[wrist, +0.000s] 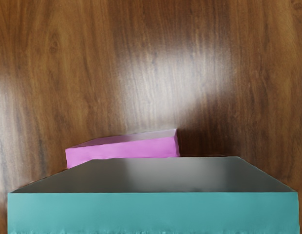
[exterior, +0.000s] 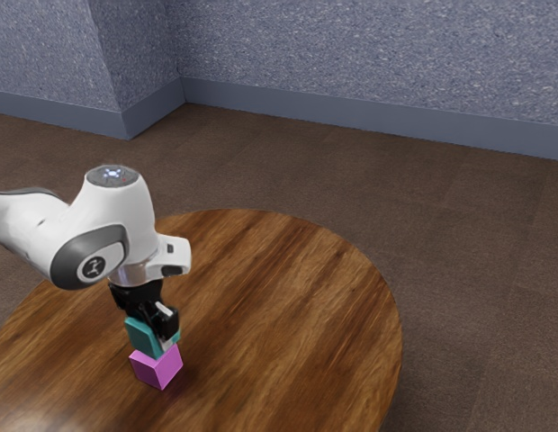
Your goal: Pick up the blue block with one arm, and put the blue block on the pink block with one arm
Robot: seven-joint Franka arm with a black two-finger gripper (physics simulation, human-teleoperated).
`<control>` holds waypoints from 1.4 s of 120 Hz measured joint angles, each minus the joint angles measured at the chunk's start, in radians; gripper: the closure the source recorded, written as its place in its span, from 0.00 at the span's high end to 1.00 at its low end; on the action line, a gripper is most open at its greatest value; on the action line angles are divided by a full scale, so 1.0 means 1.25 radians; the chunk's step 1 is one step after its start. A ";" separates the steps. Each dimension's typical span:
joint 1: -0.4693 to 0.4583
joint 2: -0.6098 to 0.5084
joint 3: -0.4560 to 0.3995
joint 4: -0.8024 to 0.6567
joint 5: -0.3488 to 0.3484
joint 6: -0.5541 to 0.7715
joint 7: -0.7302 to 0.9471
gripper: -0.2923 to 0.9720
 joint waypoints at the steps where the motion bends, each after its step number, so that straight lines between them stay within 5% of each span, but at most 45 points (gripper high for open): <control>1: 0.000 -0.003 -0.001 -0.003 0.000 0.001 0.000 0.53; 72: -0.002 -0.048 0.002 -0.068 -0.012 0.007 -0.025 0.53; 168: -0.014 0.037 0.048 -0.012 0.008 0.012 -0.020 0.54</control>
